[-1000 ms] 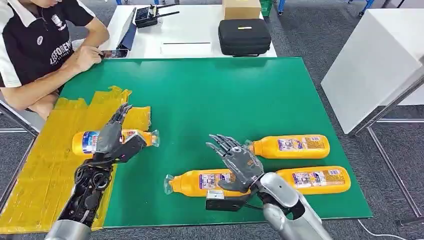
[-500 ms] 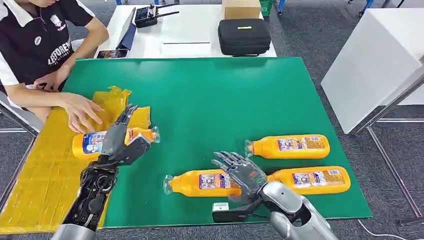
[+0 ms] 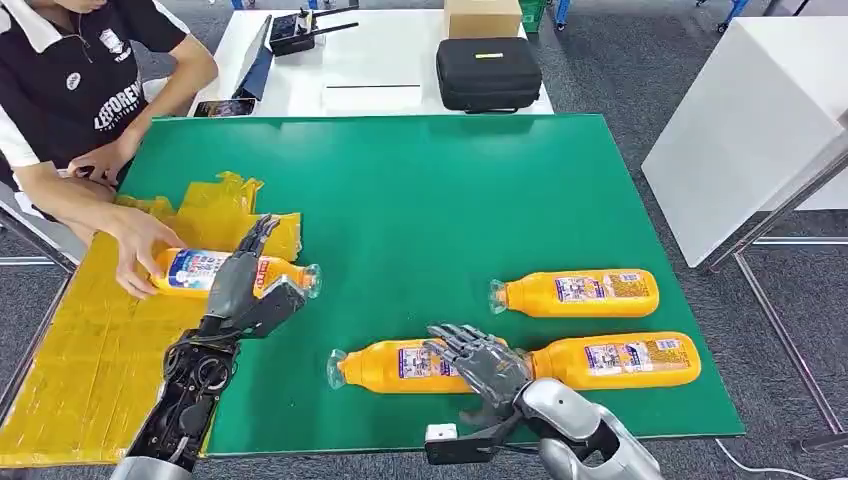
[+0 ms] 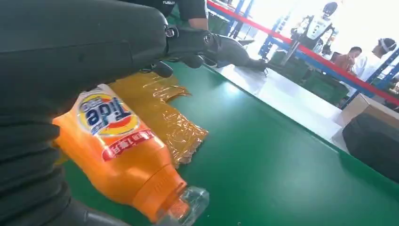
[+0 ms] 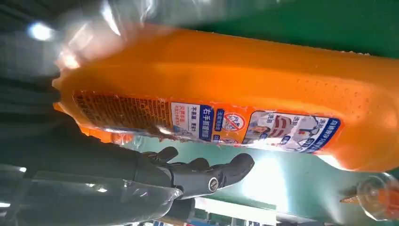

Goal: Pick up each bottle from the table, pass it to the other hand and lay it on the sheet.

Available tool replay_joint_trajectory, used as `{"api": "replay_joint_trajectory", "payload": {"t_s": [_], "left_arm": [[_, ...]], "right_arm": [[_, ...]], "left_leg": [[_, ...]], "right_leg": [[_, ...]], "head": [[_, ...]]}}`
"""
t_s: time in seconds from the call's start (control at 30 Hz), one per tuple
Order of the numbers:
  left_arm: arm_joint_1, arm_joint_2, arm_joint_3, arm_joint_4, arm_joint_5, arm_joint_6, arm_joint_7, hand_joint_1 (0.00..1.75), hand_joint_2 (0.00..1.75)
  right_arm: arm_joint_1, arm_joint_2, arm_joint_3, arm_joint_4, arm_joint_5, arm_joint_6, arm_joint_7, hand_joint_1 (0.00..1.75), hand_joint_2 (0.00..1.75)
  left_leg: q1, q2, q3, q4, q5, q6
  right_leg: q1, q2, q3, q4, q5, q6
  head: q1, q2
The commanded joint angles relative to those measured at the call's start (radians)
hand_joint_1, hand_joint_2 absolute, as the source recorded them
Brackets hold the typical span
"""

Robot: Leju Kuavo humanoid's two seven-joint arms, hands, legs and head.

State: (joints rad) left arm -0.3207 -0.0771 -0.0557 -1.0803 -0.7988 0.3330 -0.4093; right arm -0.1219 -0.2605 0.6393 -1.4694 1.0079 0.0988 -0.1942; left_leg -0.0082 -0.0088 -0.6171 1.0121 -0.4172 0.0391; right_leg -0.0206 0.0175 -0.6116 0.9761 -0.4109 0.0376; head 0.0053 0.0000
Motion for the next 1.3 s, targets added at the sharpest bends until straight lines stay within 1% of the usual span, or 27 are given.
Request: {"api": "replay_joint_trajectory", "payload": {"t_s": [0.03, 0.1, 0.13, 0.2, 0.23, 0.27, 0.3, 0.33, 0.37, 0.4, 0.43, 0.47, 0.5, 0.53, 0.57, 0.67, 0.7, 0.83, 0.87, 0.93, 1.0, 1.07, 1.17, 1.2, 1.23, 1.27, 1.3], "left_arm": [[-0.021, -0.004, -0.018, 0.028, 0.009, -0.002, -0.005, 0.00, 0.00], [-0.017, -0.002, -0.021, 0.029, 0.010, 0.006, -0.006, 0.00, 0.00], [-0.013, -0.001, -0.023, 0.025, 0.012, 0.010, -0.008, 0.00, 0.00], [0.001, 0.002, -0.029, 0.006, 0.016, 0.017, -0.007, 0.00, 0.00], [0.006, 0.003, -0.030, -0.001, 0.016, 0.018, -0.007, 0.00, 0.00], [0.014, 0.001, -0.030, -0.018, 0.023, 0.019, -0.011, 0.00, 0.00], [0.014, 0.001, -0.030, -0.018, 0.023, 0.019, -0.011, 0.00, 0.00], [0.019, 0.000, -0.032, -0.030, 0.023, 0.019, -0.012, 0.00, 0.00], [0.029, -0.001, -0.038, -0.053, 0.027, 0.014, -0.014, 0.00, 0.00], [0.033, -0.002, -0.043, -0.064, 0.027, 0.011, -0.014, 0.00, 0.00], [0.040, -0.005, -0.048, -0.082, 0.031, 0.006, -0.015, 0.00, 0.00], [0.047, -0.007, -0.052, -0.102, 0.040, -0.001, -0.019, 0.00, 0.00], [0.054, -0.008, -0.058, -0.121, 0.044, -0.006, -0.021, 0.00, 0.00], [0.059, -0.008, -0.064, -0.136, 0.047, -0.009, -0.022, 0.00, 0.00], [0.064, -0.007, -0.073, -0.155, 0.051, -0.015, -0.022, 0.00, 0.00], [0.077, -0.005, -0.092, -0.187, 0.052, -0.021, -0.021, 0.00, 0.00], [0.080, -0.004, -0.094, -0.192, 0.053, -0.023, -0.020, 0.00, 0.00], [0.089, -0.005, -0.096, -0.197, 0.063, -0.025, -0.018, 0.00, 0.00], [0.092, -0.008, -0.095, -0.203, 0.069, -0.026, -0.020, 0.00, 1.75], [0.110, -0.020, -0.091, -0.239, 0.121, -0.048, -0.031, 0.00, 1.75], [0.130, -0.022, -0.095, -0.290, 0.217, -0.135, -0.022, 0.00, 1.75], [0.139, -0.020, -0.101, -0.311, 0.247, -0.165, -0.015, 0.00, 1.75], [0.154, -0.017, -0.112, -0.359, 0.404, -0.281, -0.052, 0.00, 1.75], [0.157, -0.013, -0.119, -0.371, 0.428, -0.299, -0.056, 0.00, 1.75], [0.159, -0.014, -0.123, -0.379, 0.429, -0.299, -0.055, 0.00, 1.75], [0.160, -0.011, -0.134, -0.391, 0.465, -0.327, -0.058, 0.00, 1.75], [0.161, -0.008, -0.143, -0.397, 0.484, -0.341, -0.061, 0.00, 1.75]], "right_arm": [[-0.043, 0.029, 0.028, 0.155, -0.011, 0.022, 0.006, 0.00, 1.75], [-0.065, 0.046, 0.038, 0.208, -0.014, 0.025, 0.007, 0.00, 1.75], [-0.071, 0.057, 0.038, 0.233, -0.010, 0.020, 0.024, 0.00, 1.75], [-0.079, 0.075, 0.037, 0.271, 0.023, -0.015, 0.084, 0.00, 1.75], [-0.080, 0.081, 0.035, 0.279, 0.034, -0.024, 0.100, 0.26, 1.75], [-0.078, 0.091, 0.028, 0.288, 0.040, -0.034, 0.119, 1.13, 1.75], [-0.078, 0.091, 0.028, 0.288, 0.040, -0.034, 0.119, 1.13, 1.75], [-0.077, 0.097, 0.029, 0.292, 0.048, -0.038, 0.129, 1.43, 1.75], [-0.075, 0.104, 0.027, 0.297, 0.056, -0.043, 0.140, 1.10, 1.75], [-0.074, 0.110, 0.023, 0.302, 0.061, -0.046, 0.147, 0.72, 1.75], [-0.077, 0.119, 0.021, 0.312, 0.073, -0.049, 0.161, 0.82, 1.75], [-0.082, 0.132, 0.015, 0.325, 0.083, -0.052, 0.175, 0.84, 1.75], [-0.087, 0.143, 0.011, 0.337, 0.097, -0.054, 0.189, 1.06, 1.75], [-0.090, 0.154, 0.007, 0.346, 0.107, -0.054, 0.202, 1.45, 1.75], [-0.092, 0.166, -0.005, 0.360, 0.112, -0.051, 0.210, 1.71, 1.75], [-0.082, 0.173, -0.041, 0.383, 0.130, -0.059, 0.233, 1.75, 1.75], [-0.076, 0.174, -0.050, 0.382, 0.138, -0.066, 0.236, 1.75, 1.75], [-0.041, 0.196, -0.116, 0.328, 0.114, -0.151, 0.210, 1.75, 1.75], [-0.035, 0.206, -0.136, 0.308, 0.099, -0.167, 0.202, 1.75, 1.75], [-0.016, 0.244, -0.204, 0.243, 0.005, -0.242, 0.153, 1.75, 1.75], [0.005, 0.270, -0.265, 0.160, -0.109, -0.302, 0.080, 1.75, 1.75], [0.018, 0.280, -0.289, 0.114, -0.168, -0.315, 0.045, 1.75, 1.75], [0.057, 0.303, -0.354, 0.035, -0.404, -0.342, -0.114, 1.75, 1.75], [0.063, 0.304, -0.364, 0.024, -0.450, -0.343, -0.144, 1.75, 1.75], [0.066, 0.301, -0.366, 0.017, -0.451, -0.343, -0.145, 1.75, 1.75], [0.077, 0.317, -0.386, -0.005, -0.535, -0.351, -0.207, 1.75, 1.75], [0.080, 0.322, -0.396, -0.005, -0.565, -0.361, -0.223, 1.75, 1.75]], "left_leg": [[0.001, 0.000, 0.003, 0.000, -0.001, -0.002], [0.002, 0.001, 0.005, 0.000, -0.001, -0.003], [0.001, 0.001, 0.003, 0.000, 0.000, -0.002], [0.002, 0.003, 0.006, 0.000, -0.002, -0.005], [0.002, 0.003, 0.004, -0.001, -0.001, -0.003], [0.002, 0.003, 0.005, -0.001, -0.001, -0.004], [0.002, 0.002, 0.003, 0.000, 0.000, -0.002], [0.001, 0.001, 0.003, -0.001, 0.000, -0.002], [0.001, 0.001, 0.003, -0.001, 0.000, -0.003], [0.002, 0.000, 0.003, 0.000, 0.000, -0.002], [0.002, 0.000, 0.004, 0.000, 0.000, -0.003], [0.002, 0.001, 0.003, 0.000, 0.000, -0.001], [0.002, 0.002, 0.005, 0.000, -0.001, -0.003], [0.002, 0.002, 0.003, 0.000, 0.000, -0.002], [0.002, 0.002, 0.005, 0.000, 0.000, -0.002], [0.002, 0.003, 0.005, 0.000, 0.000, -0.004], [0.001, 0.002, 0.004, 0.000, 0.001, -0.001], [0.001, 0.001, 0.005, -0.001, 0.001, -0.001], [0.002, 0.001, 0.006, -0.001, 0.001, -0.002], [0.002, 0.001, 0.005, 0.000, 0.002, -0.002], [0.001, 0.000, 0.003, 0.001, 0.002, -0.001], [0.001, 0.001, 0.002, 0.002, 0.001, -0.001], [0.001, 0.001, 0.000, 0.001, 0.001, -0.001], [0.001, 0.001, 0.001, 0.002, 0.001, -0.002], [0.001, 0.000, 0.001, 0.002, 0.000, -0.002], [0.001, -0.001, -0.001, 0.001, 0.002, -0.001], [0.001, -0.002, -0.001, 0.002, 0.001, -0.002]], "right_leg": [[0.001, -0.001, 0.003, -0.001, 0.000, -0.002], [0.002, -0.001, 0.005, -0.001, 0.000, -0.003], [0.001, 0.000, 0.003, -0.001, 0.000, -0.002], [0.003, 0.000, 0.006, -0.001, 0.000, -0.004], [0.002, 0.000, 0.005, -0.002, 0.000, -0.002], [0.002, 0.000, 0.005, -0.002, 0.000, -0.003], [0.002, 0.000, 0.003, -0.001, 0.000, -0.002], [0.001, -0.001, 0.003, -0.001, 0.000, -0.002], [0.002, -0.001, 0.003, -0.001, 0.000, -0.002], [0.002, -0.001, 0.003, -0.001, 0.000, -0.002], [0.002, -0.002, 0.004, -0.001, 0.000, -0.003], [0.002, -0.001, 0.003, -0.001, 0.000, -0.002], [0.002, 0.000, 0.005, -0.001, 0.000, -0.003], [0.002, -0.001, 0.004, -0.001, 0.001, -0.002], [0.002, 0.000, 0.005, -0.001, 0.000, -0.003], [0.003, -0.001, 0.005, -0.001, 0.001, -0.004], [0.002, -0.001, 0.003, -0.001, 0.001, -0.002], [0.001, -0.002, 0.004, -0.002, 0.001, -0.001], [0.002, -0.003, 0.005, -0.002, 0.001, -0.002], [0.002, -0.003, 0.004, -0.001, 0.002, -0.003], [0.002, -0.003, 0.003, 0.000, 0.001, -0.002], [0.002, -0.002, 0.002, 0.001, 0.002, -0.002], [0.001, -0.001, 0.000, 0.001, 0.003, -0.003], [0.002, -0.002, 0.001, 0.001, 0.002, -0.003], [0.002, -0.003, 0.001, 0.001, 0.001, -0.003], [0.001, -0.003, -0.001, 0.001, 0.003, -0.002], [0.001, -0.004, 0.000, 0.001, 0.002, -0.003]], "head": [[0.000, 0.000], [0.000, 0.000], [0.000, 0.000], [0.000, 0.000], [0.000, 0.000], [0.000, 0.000], [0.000, 0.000], [0.000, 0.000], [0.000, 0.000], [0.000, 0.000], [0.000, 0.000], [0.000, 0.000], [0.000, 0.000], [0.000, 0.000], [0.000, 0.000], [0.000, 0.000], [0.000, 0.000], [0.000, 0.000], [0.000, 0.000], [0.000, 0.000], [0.000, 0.000], [0.000, 0.000], [0.000, 0.000], [0.000, 0.000], [0.000, 0.000], [0.000, 0.000], [0.000, 0.000]]}}
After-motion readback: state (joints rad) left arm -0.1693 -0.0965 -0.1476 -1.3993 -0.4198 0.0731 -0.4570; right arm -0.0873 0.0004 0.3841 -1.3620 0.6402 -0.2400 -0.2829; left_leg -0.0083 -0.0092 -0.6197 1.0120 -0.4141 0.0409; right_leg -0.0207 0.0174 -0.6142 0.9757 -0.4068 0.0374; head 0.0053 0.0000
